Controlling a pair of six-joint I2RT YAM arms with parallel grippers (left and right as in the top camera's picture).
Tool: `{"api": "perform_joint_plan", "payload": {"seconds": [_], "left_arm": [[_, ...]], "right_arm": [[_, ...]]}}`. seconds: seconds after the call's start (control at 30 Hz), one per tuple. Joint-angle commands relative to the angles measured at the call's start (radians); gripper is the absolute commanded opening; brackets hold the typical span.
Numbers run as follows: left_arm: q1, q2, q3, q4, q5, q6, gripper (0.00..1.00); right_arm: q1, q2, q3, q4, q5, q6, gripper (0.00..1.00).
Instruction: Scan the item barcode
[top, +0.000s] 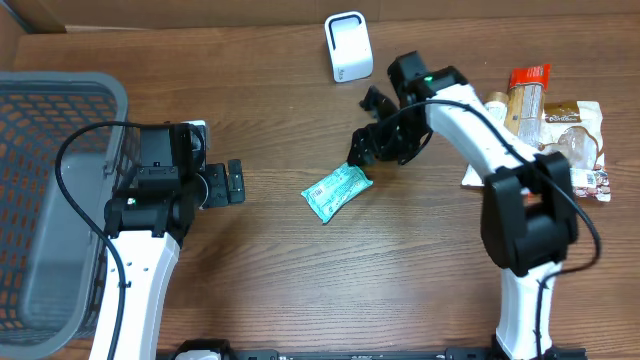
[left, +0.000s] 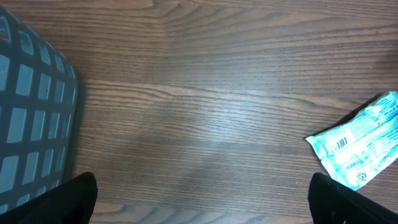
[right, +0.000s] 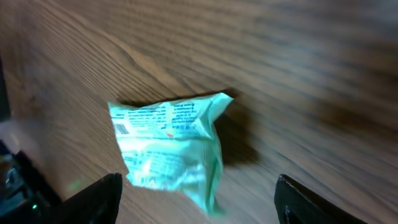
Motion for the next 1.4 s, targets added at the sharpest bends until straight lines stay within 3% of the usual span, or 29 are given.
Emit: {"api": "perform_joint_plan", "payload": {"seconds": [0.0,0.17,0.4,0.53,0.67,0.8,1.07,1.37], "left_arm": [[0.004,0.003,-0.004,0.001,-0.006,0.015,1.00],[0.004,0.003,-0.004,0.001,-0.006,0.015,1.00],[0.004,0.003,-0.004,0.001,-0.006,0.015,1.00],[0.003,0.003,-0.004,0.001,-0.006,0.015,1.00],[0.003,0.003,-0.004,0.001,-0.006,0.015,1.00],[0.004,0.003,-0.004,0.001,-0.006,0.015,1.00],[0.004,0.003,-0.004,0.001,-0.006,0.015,0.99],[0.004,0.003,-0.004,0.001,-0.006,0.015,1.00]], "right_arm": [[0.006,0.066,-0.016,0.002,-0.090,-0.025,0.79],[0.007,0.117,-0.019,-0.008,-0.157,-0.026,0.78],[0.044,0.122,-0.089,0.064,-0.189,0.047,0.68],[0.051,0.122,-0.129,0.124,-0.189,0.136,0.44],[0.049,0.122,-0.129,0.127,-0.190,0.137,0.20],[0.048,0.122,-0.125,0.126,-0.216,0.133,0.09],[0.032,0.038,-0.111,0.132,-0.298,0.133,0.04],[-0.050,-0.317,-0.111,0.149,-0.282,0.144,0.04]]}}
